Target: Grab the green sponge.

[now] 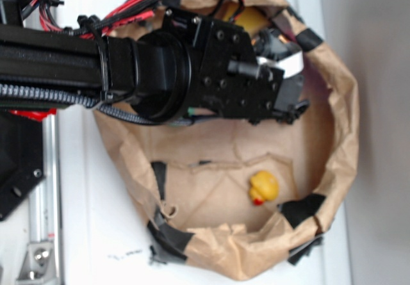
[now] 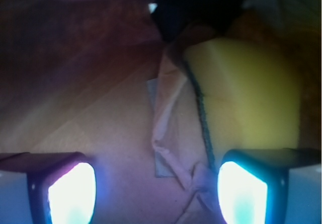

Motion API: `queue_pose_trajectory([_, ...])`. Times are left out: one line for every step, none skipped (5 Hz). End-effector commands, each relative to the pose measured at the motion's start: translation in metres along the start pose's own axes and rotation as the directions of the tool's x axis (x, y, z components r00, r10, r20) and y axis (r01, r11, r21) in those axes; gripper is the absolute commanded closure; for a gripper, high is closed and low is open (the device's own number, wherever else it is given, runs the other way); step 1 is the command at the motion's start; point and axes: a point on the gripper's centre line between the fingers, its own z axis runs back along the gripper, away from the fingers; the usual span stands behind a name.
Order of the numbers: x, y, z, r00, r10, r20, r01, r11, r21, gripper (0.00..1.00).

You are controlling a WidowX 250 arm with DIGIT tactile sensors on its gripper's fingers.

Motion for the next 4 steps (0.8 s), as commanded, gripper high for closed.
queue_pose_trajectory([0.036,0.028,0.011,1.000,0.017,0.001,-0.017,0.999,-0.034,0.00])
queue_pose_trajectory([0.029,0.029,0.023,1.000,0.013,-0.010,-0.013,0.999,-0.047,0.00])
queue_pose_trajectory([0.023,0.032,0.052,1.000,0.021,-0.019,-0.022,0.995,-0.102,0.00])
queue_pose_trajectory([0.009,0.044,0.061,1.000,0.029,-0.002,-0.030,0.998,-0.061,0.00])
